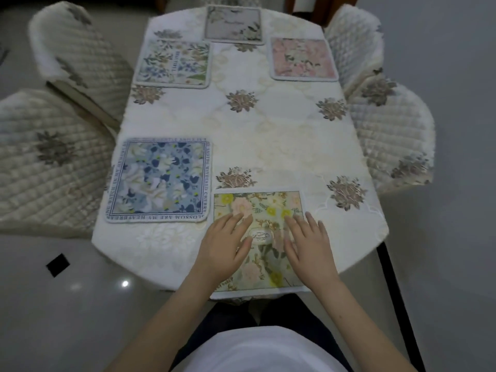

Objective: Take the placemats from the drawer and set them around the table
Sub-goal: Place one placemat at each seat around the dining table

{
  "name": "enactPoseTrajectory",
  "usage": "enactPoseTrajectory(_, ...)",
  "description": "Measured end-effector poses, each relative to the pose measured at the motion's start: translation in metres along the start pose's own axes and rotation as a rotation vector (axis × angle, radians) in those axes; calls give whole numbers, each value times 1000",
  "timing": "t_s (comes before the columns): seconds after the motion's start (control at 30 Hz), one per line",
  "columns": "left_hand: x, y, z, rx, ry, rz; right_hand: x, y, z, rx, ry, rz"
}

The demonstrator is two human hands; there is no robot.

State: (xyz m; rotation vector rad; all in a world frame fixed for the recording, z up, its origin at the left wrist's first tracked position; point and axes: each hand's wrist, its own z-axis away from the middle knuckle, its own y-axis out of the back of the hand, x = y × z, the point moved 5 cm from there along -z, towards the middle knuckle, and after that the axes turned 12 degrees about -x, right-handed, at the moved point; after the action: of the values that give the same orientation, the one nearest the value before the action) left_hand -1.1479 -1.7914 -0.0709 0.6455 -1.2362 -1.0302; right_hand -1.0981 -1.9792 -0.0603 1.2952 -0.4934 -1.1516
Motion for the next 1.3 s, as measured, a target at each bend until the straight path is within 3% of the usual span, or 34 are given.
enactPoseTrajectory(0.13,-16,-23,-8,13,111,17,14,-24,-31,-197,54,110)
enactPoseTrajectory(0.3,-34,-57,-16,-146,363,7,36,-47,-57,-380,29,175)
enactPoseTrajectory(0.43,-43,-75,-13,-187,544,24,53,-51,-63,-452,-84,128)
enactPoseTrajectory(0.67,-43,-71,-13,-78,692,248,64,-52,-62,-479,-172,-30)
enactPoseTrajectory(0.87,-60,-61,-18,6,666,445,85,-47,-65,-351,-286,-492)
enactPoseTrajectory(1.1,-59,-53,-21,-18,523,636,95,-45,-59,-359,-237,-737)
enactPoseTrajectory(1.3,-53,-42,-27,-48,464,676,87,-43,-53,-274,-217,-747)
